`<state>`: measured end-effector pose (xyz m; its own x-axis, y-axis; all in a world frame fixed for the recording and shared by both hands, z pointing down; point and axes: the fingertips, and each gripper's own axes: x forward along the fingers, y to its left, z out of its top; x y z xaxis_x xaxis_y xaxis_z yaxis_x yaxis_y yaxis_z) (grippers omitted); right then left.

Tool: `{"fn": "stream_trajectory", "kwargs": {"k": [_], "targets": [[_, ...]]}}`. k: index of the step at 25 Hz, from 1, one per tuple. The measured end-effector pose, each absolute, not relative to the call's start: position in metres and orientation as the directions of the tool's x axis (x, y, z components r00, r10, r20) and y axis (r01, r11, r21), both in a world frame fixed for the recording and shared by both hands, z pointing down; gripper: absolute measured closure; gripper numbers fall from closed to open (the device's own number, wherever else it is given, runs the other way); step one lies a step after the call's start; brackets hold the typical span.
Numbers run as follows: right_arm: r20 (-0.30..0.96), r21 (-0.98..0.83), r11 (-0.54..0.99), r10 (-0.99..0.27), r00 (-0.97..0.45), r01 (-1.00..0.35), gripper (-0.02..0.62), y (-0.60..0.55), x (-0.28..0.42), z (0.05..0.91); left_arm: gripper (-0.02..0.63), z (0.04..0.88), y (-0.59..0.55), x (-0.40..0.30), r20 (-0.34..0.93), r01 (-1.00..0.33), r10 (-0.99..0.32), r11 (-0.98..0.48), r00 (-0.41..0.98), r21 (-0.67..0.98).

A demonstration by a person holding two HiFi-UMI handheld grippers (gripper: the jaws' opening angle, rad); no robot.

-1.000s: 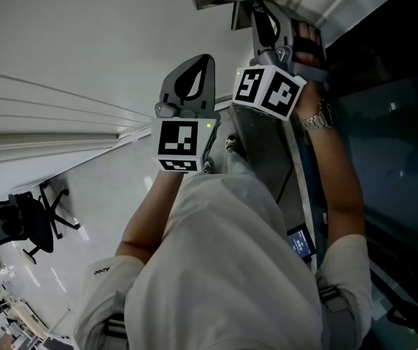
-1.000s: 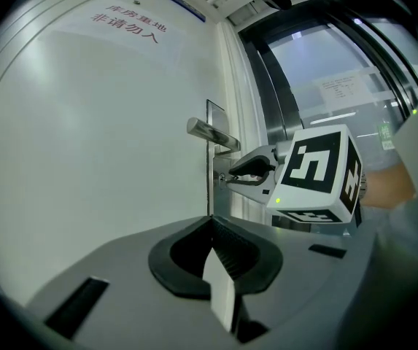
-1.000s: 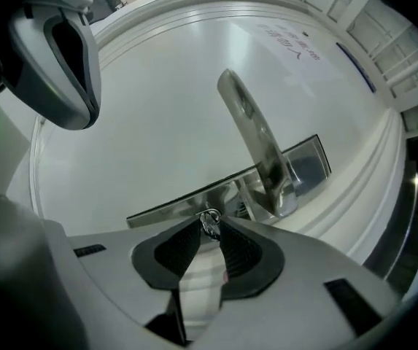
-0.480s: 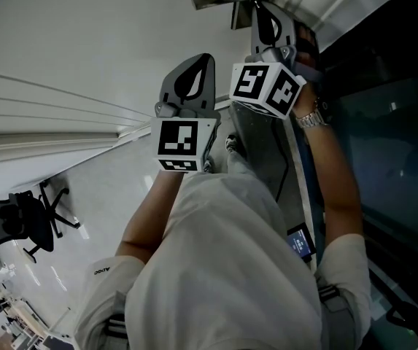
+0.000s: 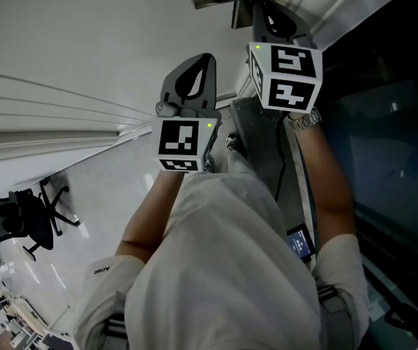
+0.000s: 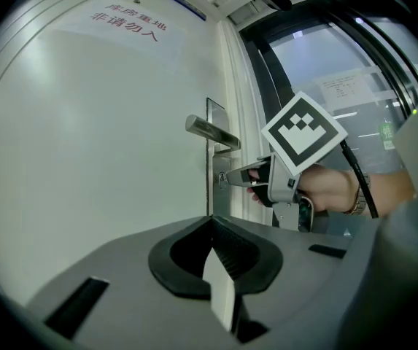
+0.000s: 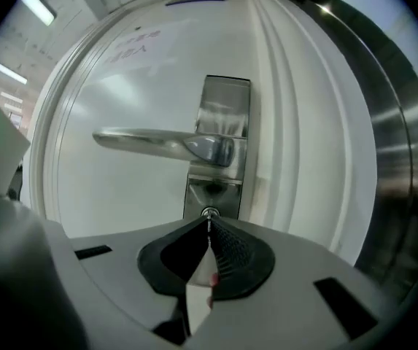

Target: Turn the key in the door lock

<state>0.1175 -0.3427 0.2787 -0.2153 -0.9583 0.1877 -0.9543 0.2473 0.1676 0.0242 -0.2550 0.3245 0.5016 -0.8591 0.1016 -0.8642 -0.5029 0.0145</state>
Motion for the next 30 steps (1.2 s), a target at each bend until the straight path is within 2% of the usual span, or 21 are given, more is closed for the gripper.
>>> {"fn": "stream_trajectory", "kwargs": {"k": [5,8,12,19,21,24,25,28,30], "targets": [[0.189,-0.097,0.257,-0.944,-0.272,-0.961,0.581,-0.344,0.121,0.28,0.597,0.327,-0.256,0.026,0.106,-0.863,-0.858,-0.504,0.503,0.015],[0.173,-0.304,0.242,-0.937,-0.303,-0.921,0.581,-0.345,0.124,0.28,0.597,0.327,-0.256,0.025,0.108,-0.865,-0.859,-0.502,0.501,0.014],[0.139,-0.562,0.223,-0.924,-0.356,-0.796,0.581,-0.346,0.127,0.281,0.597,0.327,-0.256,0.025,0.11,-0.867,-0.861,-0.498,0.496,0.011],[0.095,-0.811,0.162,-0.911,-0.401,-0.562,0.583,-0.347,0.129,0.284,0.597,0.326,-0.256,0.024,0.104,-0.87,-0.865,-0.492,0.491,0.013],[0.091,-0.802,0.178,-0.907,-0.411,-0.571,0.583,-0.348,0.128,0.283,0.597,0.326,-0.256,0.023,0.103,-0.871,-0.866,-0.491,0.489,0.014],[0.098,-0.694,0.256,-0.892,-0.441,-0.673,0.581,-0.346,0.126,0.281,0.597,0.326,-0.256,0.022,0.103,-0.872,-0.867,-0.488,0.487,0.015],[0.105,-0.641,0.282,-0.889,-0.446,-0.713,0.569,-0.346,0.127,0.28,0.597,0.326,-0.256,0.022,0.104,-0.872,-0.867,-0.489,0.488,0.015],[0.143,-0.432,0.356,-0.88,-0.453,-0.828,0.474,-0.342,0.124,0.278,0.597,0.326,-0.258,0.022,0.103,-0.871,-0.866,-0.491,0.49,0.018],[0.175,-0.269,0.407,-0.871,-0.46,-0.873,0.445,-0.338,0.119,0.278,0.597,0.326,-0.259,0.023,0.102,-0.87,-0.865,-0.493,0.492,0.019]]}}
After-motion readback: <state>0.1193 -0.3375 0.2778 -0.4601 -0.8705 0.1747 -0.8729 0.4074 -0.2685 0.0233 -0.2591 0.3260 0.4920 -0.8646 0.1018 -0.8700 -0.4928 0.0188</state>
